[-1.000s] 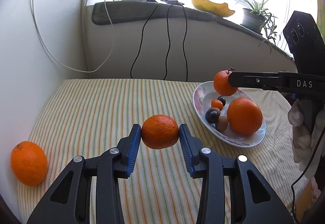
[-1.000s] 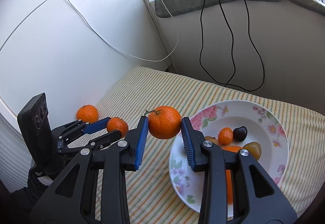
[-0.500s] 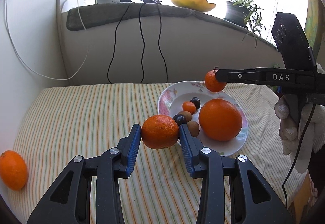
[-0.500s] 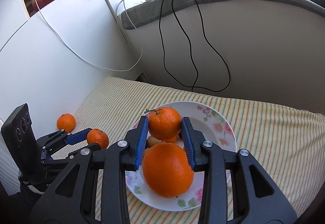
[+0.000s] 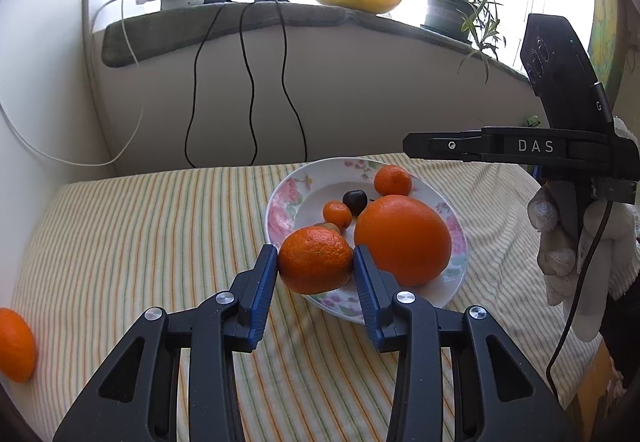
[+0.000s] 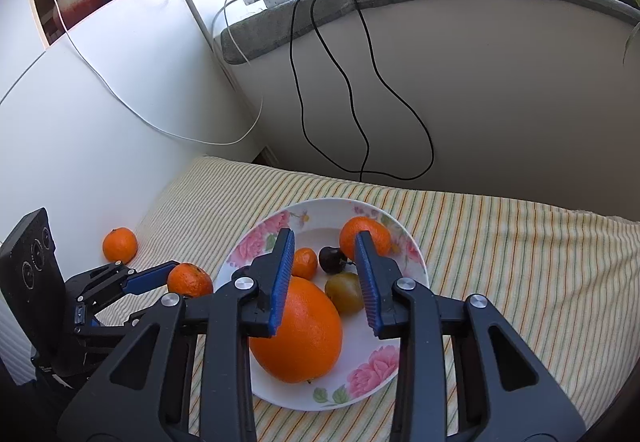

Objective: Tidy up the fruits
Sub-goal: 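Open both grippers to release the tangerines into the plate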

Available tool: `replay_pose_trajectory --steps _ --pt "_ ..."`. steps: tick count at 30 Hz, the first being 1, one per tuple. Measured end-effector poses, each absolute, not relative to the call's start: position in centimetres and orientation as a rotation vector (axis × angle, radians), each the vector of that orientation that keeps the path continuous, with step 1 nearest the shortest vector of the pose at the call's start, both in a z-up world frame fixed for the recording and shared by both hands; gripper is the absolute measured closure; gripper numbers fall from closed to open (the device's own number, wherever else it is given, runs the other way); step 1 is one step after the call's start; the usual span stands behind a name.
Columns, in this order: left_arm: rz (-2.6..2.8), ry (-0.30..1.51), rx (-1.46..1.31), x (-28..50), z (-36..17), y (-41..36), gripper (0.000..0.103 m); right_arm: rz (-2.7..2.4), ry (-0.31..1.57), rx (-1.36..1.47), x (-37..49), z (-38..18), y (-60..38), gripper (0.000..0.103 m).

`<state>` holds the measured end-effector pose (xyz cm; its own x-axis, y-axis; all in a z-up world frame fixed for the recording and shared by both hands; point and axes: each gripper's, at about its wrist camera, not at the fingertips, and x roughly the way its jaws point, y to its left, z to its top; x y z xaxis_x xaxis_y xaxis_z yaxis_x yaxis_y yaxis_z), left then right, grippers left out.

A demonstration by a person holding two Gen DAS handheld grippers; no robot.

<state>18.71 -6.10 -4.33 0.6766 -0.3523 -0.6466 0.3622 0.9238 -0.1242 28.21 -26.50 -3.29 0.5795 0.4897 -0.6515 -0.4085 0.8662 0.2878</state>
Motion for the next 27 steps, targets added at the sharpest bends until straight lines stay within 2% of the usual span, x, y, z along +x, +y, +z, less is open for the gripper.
replay_pose_trajectory --steps 9,10,11,12,13,14,15,16,17,21,23,27 --pt "-0.413 0.727 0.036 18.8 -4.4 -7.3 0.065 0.535 0.802 0.114 28.1 -3.5 -26.6 0.07" --pt "-0.409 0.726 0.039 18.8 -4.4 -7.4 0.061 0.534 0.803 0.115 28.1 -3.5 -26.6 0.07" --pt "-0.406 0.719 0.037 18.7 -4.3 -7.4 0.046 0.53 0.803 0.116 28.0 -3.5 -26.6 0.069" --pt "-0.405 0.709 0.032 18.6 -4.1 -7.3 0.04 0.527 0.802 0.117 27.9 -3.5 -26.6 0.063" --pt "-0.406 0.702 0.029 18.5 -4.0 -7.3 0.037 0.524 0.797 0.118 27.9 -3.5 -26.7 0.05" --pt "-0.407 0.701 0.03 18.5 -3.9 -7.3 0.037 0.519 0.79 0.119 27.8 -3.5 -26.7 0.044" --pt "-0.405 0.699 0.032 18.4 -3.8 -7.3 0.037 0.515 0.782 0.12 27.8 -3.4 -26.7 0.034" --pt "-0.4 0.699 0.036 18.4 -3.7 -7.3 0.034 0.511 0.773 0.123 27.7 -3.3 -26.7 0.028" --pt "-0.394 0.698 0.037 18.4 -3.6 -7.3 0.031 0.511 0.767 0.126 27.6 -3.2 -26.7 0.026" --pt "-0.375 0.698 0.033 18.2 -3.5 -7.2 0.029 0.505 0.75 0.127 27.3 -2.8 -26.7 0.014" --pt "-0.365 0.698 0.036 18.1 -3.5 -7.2 0.024 0.498 0.742 0.12 27.2 -2.7 -26.6 0.012" --pt "-0.351 0.694 0.038 17.7 -3.2 -7.1 0.023 0.489 0.736 0.108 27.0 -2.5 -26.5 0.009"
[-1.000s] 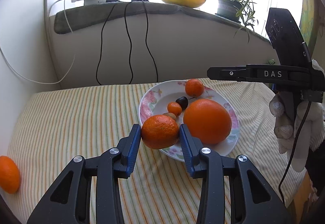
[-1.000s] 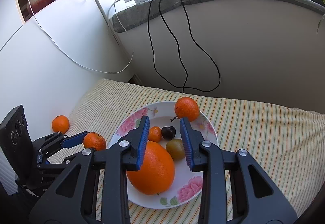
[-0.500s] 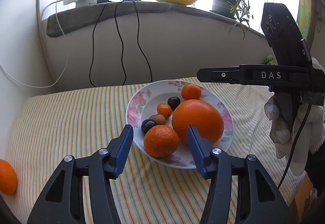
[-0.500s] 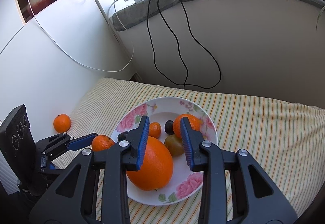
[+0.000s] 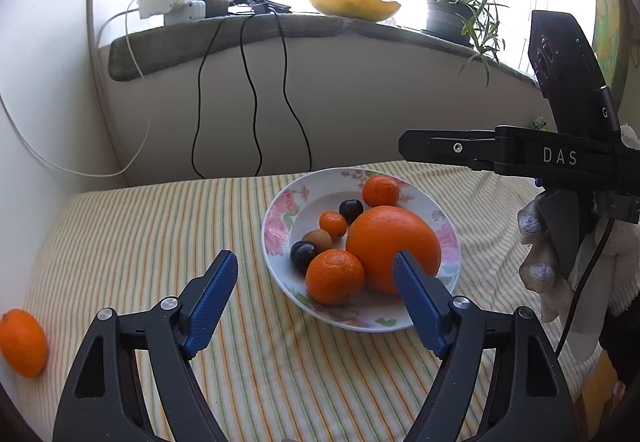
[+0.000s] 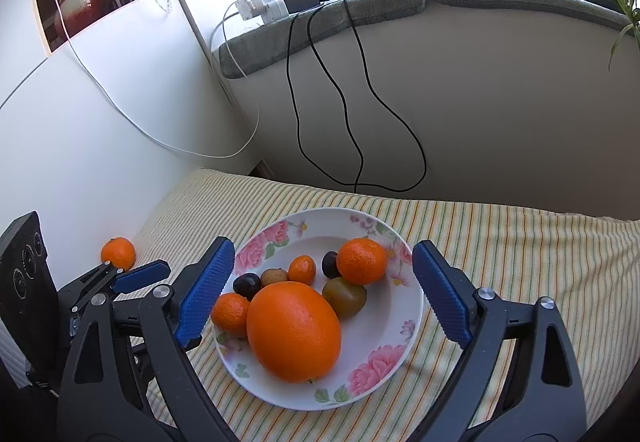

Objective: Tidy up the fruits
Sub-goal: 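Open both grippers to release the tangerines into the plate, then move the right gripper to the large orange beside the wall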

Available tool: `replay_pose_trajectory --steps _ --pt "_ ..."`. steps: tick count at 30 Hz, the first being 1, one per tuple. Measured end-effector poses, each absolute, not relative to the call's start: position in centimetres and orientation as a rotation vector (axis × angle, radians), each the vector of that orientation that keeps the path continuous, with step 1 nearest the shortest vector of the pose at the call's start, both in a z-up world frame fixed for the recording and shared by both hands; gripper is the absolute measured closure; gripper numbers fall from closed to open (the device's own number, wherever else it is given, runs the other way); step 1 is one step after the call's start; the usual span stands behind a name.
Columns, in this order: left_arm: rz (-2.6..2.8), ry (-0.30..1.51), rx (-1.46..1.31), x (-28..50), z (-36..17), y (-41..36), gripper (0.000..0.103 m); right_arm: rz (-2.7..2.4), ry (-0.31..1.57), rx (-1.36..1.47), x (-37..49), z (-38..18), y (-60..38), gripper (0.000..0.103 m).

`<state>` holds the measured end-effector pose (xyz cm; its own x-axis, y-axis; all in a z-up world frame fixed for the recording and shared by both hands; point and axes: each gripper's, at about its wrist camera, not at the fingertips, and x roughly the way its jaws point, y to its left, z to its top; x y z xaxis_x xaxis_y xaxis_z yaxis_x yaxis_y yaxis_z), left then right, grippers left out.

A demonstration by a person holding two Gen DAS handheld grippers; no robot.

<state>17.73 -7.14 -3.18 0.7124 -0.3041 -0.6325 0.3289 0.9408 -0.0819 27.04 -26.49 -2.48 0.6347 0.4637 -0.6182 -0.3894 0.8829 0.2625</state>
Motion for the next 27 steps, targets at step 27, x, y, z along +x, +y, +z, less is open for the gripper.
replay_pose_trajectory --steps 27 --pt "-0.178 0.636 -0.073 13.8 -1.8 0.5 0.023 0.558 0.636 -0.018 24.5 0.3 -18.9 0.006"
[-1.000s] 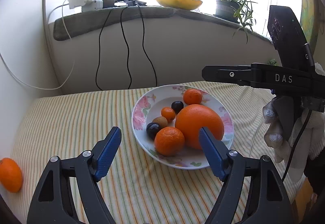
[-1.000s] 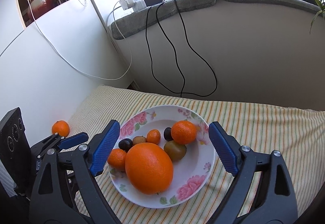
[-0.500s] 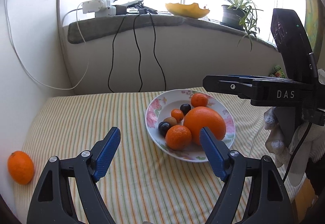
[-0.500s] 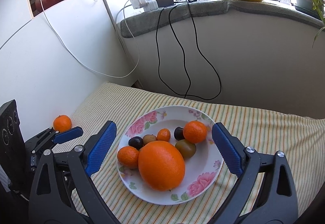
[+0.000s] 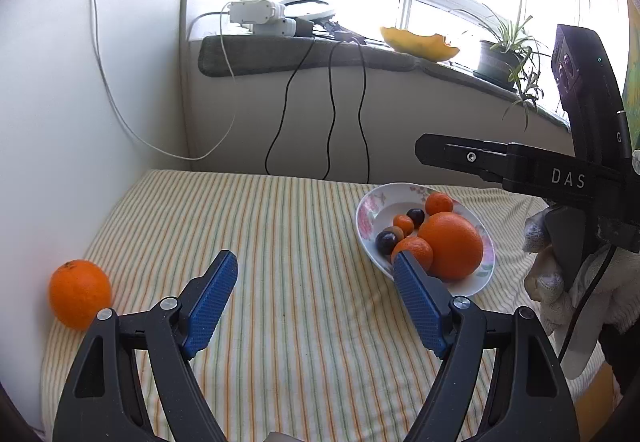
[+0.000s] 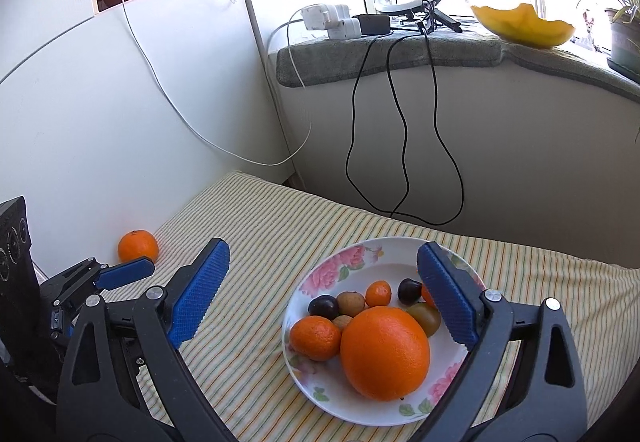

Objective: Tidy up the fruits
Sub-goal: 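Move the right gripper to the large orange beside the wall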

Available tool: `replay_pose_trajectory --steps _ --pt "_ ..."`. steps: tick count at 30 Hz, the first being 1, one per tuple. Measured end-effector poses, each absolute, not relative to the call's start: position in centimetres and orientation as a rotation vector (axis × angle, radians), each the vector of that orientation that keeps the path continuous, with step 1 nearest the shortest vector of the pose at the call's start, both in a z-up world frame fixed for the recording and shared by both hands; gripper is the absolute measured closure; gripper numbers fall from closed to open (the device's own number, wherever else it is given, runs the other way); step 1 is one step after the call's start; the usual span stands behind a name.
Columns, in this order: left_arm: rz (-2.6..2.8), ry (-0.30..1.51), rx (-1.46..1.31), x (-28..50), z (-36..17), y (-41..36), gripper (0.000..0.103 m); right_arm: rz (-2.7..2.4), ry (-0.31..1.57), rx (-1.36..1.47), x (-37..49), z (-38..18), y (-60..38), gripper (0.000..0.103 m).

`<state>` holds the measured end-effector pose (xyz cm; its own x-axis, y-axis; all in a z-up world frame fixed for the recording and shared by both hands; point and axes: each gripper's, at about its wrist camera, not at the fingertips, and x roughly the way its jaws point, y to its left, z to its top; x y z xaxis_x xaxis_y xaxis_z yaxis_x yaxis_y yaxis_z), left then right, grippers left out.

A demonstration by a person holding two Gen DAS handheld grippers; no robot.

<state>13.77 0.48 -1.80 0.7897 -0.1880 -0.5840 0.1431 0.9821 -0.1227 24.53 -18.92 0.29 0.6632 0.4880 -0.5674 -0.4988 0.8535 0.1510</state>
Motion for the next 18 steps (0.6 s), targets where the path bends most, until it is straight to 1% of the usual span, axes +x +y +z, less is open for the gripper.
replay_pose_trajectory --steps 6,18 --pt "-0.105 0.627 -0.118 12.8 -2.4 4.1 0.023 0.586 0.667 -0.034 25.9 -0.1 -16.1 0.006" --pt "0.034 0.619 -0.21 10.3 -4.0 10.7 0.023 0.724 0.788 -0.024 28.6 -2.4 -10.0 0.006"
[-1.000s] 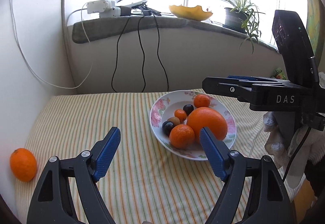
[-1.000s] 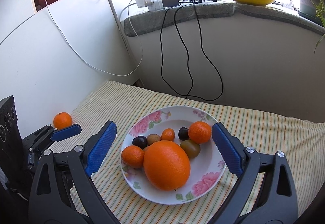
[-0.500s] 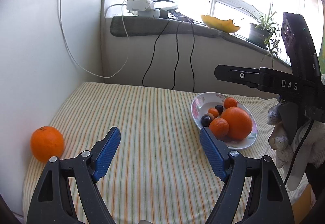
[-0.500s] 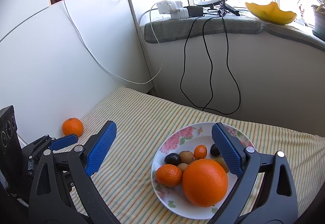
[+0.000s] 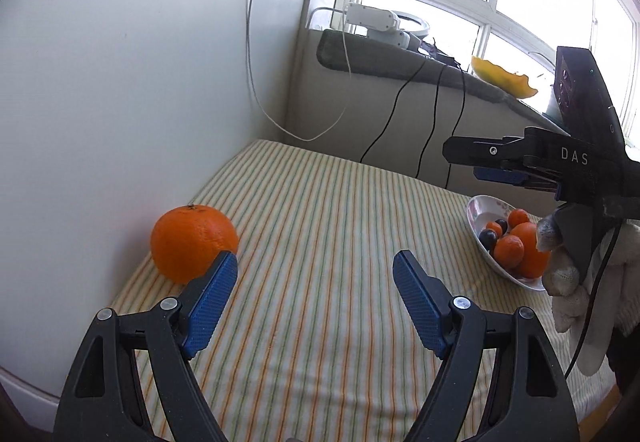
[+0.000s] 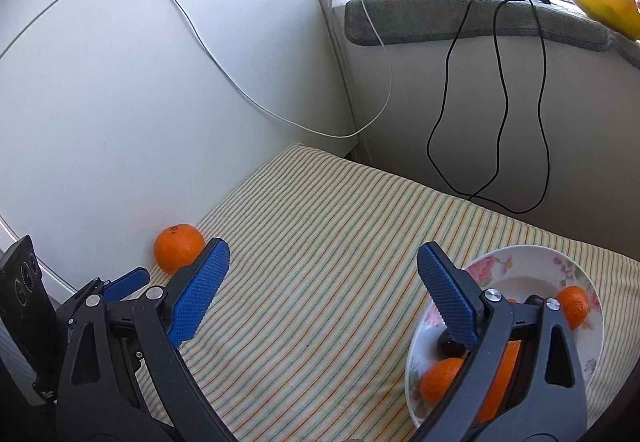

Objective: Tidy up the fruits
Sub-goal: 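Move the right gripper to the large orange beside the wall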

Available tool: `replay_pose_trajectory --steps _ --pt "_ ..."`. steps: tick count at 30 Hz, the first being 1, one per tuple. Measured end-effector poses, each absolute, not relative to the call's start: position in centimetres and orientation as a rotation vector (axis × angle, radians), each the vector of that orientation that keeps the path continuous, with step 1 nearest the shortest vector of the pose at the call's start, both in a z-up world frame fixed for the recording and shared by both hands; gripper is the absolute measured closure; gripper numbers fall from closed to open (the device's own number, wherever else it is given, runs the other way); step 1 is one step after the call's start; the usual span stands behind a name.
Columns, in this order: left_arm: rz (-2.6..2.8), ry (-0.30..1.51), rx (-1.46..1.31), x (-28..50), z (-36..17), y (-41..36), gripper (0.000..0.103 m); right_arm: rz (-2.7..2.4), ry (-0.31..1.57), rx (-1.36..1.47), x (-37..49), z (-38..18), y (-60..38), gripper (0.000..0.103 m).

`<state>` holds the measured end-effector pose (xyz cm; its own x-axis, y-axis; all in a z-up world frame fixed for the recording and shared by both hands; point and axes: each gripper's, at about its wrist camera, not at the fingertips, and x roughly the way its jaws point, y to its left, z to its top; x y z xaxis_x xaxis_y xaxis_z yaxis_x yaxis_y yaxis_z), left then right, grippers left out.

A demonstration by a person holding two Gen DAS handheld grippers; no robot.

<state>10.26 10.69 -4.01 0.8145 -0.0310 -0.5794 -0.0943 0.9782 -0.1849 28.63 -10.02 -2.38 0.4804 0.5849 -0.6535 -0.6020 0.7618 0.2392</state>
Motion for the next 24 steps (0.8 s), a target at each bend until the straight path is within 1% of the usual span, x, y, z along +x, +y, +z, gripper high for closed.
replay_pose_trajectory --steps 11,15,17,20,24 --pt "0.127 0.621 -0.294 8.8 -6.0 15.3 0.023 0.89 0.914 0.016 31.1 -5.3 -4.4 0.006" --pt "0.136 0.639 -0.303 9.1 -6.7 16.3 0.025 0.954 0.951 0.003 31.5 -6.7 -2.1 0.006" --pt "0.132 0.646 -0.313 9.4 -7.1 16.6 0.03 0.994 0.983 -0.004 31.7 -7.6 -0.8 0.006" --pt "0.132 0.653 -0.315 9.6 -7.3 16.9 0.032 1.045 1.025 -0.016 31.8 -8.9 1.1 0.006" --pt "0.138 0.663 -0.315 10.0 -7.4 17.1 0.034 1.092 1.077 -0.012 32.3 -10.7 3.3 0.011"
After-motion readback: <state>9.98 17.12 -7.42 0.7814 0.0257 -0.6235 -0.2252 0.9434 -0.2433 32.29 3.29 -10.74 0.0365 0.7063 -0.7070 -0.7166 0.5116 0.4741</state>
